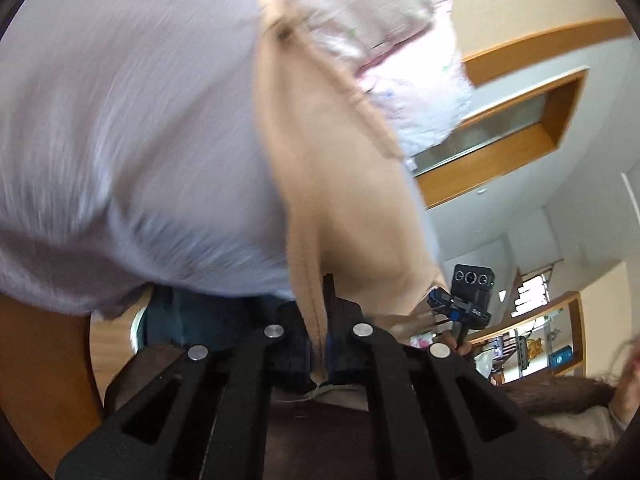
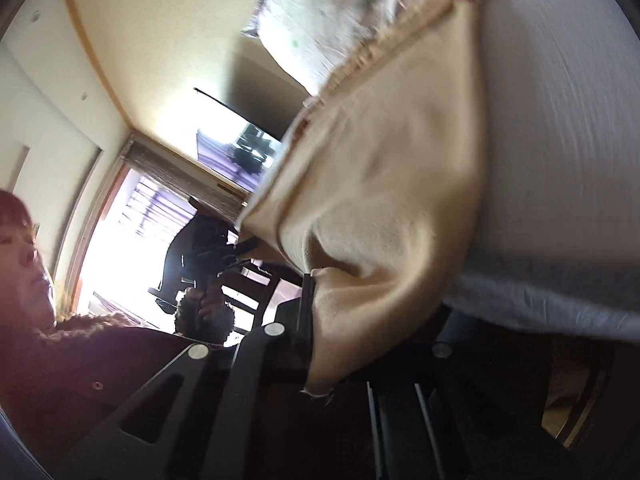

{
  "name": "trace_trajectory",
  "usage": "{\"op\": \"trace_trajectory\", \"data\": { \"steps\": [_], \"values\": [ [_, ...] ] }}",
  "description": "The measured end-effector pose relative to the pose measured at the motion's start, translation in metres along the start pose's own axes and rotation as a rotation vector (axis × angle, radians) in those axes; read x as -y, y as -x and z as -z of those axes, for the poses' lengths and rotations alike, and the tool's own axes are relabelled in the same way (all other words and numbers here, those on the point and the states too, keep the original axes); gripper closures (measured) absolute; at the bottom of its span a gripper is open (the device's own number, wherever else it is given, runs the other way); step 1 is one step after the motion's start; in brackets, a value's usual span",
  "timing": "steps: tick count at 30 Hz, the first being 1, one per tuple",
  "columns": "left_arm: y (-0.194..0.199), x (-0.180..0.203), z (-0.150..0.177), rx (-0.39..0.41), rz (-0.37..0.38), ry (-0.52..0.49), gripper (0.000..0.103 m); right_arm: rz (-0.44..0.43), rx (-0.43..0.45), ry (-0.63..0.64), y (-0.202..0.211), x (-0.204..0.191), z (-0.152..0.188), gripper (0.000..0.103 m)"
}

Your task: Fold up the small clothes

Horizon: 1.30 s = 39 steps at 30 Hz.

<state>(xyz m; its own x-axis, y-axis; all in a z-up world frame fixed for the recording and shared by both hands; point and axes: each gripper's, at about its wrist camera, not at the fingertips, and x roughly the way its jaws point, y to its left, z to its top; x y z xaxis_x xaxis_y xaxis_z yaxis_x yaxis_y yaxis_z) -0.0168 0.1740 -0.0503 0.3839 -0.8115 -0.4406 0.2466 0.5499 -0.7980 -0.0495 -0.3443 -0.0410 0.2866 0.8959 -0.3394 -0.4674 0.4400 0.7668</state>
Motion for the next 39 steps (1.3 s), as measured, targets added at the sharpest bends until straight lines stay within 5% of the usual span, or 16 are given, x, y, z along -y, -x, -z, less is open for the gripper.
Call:
{"op": "trace_trajectory", "data": {
  "steps": [3, 7, 10, 12, 14, 15, 16, 18, 22, 26, 32, 34, 36, 39],
  "values": [
    [0.015, 0.030, -0.031, 0.081, 0.018, -0.078, 0.099, 0.012, 0.055, 0.106, 0.010, -0.028, -0.039, 0.097],
    [0.015, 0.058, -0.095, 0.163, 0.018, -0.149, 0.099, 0.047, 0.246, 0.207, 0.022, -0.050, -0.128, 0.097],
    [-0.019, 0.072, -0.165, 0.198, 0.002, -0.166, 0.099, 0.063, 0.389, 0.182, 0.019, -0.038, -0.197, 0.097],
    [-0.040, 0.069, -0.199, 0.218, -0.028, -0.153, 0.099, 0.116, 0.375, 0.146, -0.003, -0.021, -0.236, 0.098],
    [-0.067, 0.055, -0.225, 0.188, -0.055, -0.077, 0.099, 0.211, 0.267, 0.054, -0.020, 0.004, -0.252, 0.092],
    [-0.076, 0.046, -0.229, 0.162, -0.029, -0.044, 0.099, 0.240, 0.227, 0.035, -0.022, 0.012, -0.248, 0.083],
    [-0.082, 0.041, -0.229, 0.147, -0.033, -0.044, 0.099, 0.297, 0.188, 0.022, -0.021, 0.018, -0.237, 0.056],
    [-0.088, 0.031, -0.226, 0.132, -0.052, -0.050, 0.099, 0.389, 0.161, 0.033, -0.012, 0.027, -0.211, 0.019],
    [-0.094, 0.013, -0.227, 0.109, -0.043, 0.005, 0.099, 0.470, 0.164, -0.024, 0.024, 0.046, -0.174, 0.016],
    [-0.097, 0.007, -0.231, 0.102, -0.045, 0.012, 0.099, 0.496, 0.141, -0.179, 0.022, 0.086, -0.178, 0.017],
    [-0.097, 0.000, -0.230, 0.105, -0.047, 0.027, 0.099, 0.487, 0.094, -0.296, 0.000, 0.118, -0.188, 0.040],
    [-0.098, 0.002, -0.231, 0.104, -0.048, 0.021, 0.099, 0.454, 0.075, -0.296, -0.007, 0.120, -0.186, 0.074],
    [-0.099, 0.001, -0.231, 0.103, -0.050, 0.021, 0.099, 0.477, 0.051, -0.276, -0.014, 0.116, -0.185, 0.093],
    [-0.100, 0.001, -0.230, 0.103, -0.054, 0.026, 0.099, 0.508, 0.093, -0.223, -0.008, 0.100, -0.183, 0.097]
  ]
}}
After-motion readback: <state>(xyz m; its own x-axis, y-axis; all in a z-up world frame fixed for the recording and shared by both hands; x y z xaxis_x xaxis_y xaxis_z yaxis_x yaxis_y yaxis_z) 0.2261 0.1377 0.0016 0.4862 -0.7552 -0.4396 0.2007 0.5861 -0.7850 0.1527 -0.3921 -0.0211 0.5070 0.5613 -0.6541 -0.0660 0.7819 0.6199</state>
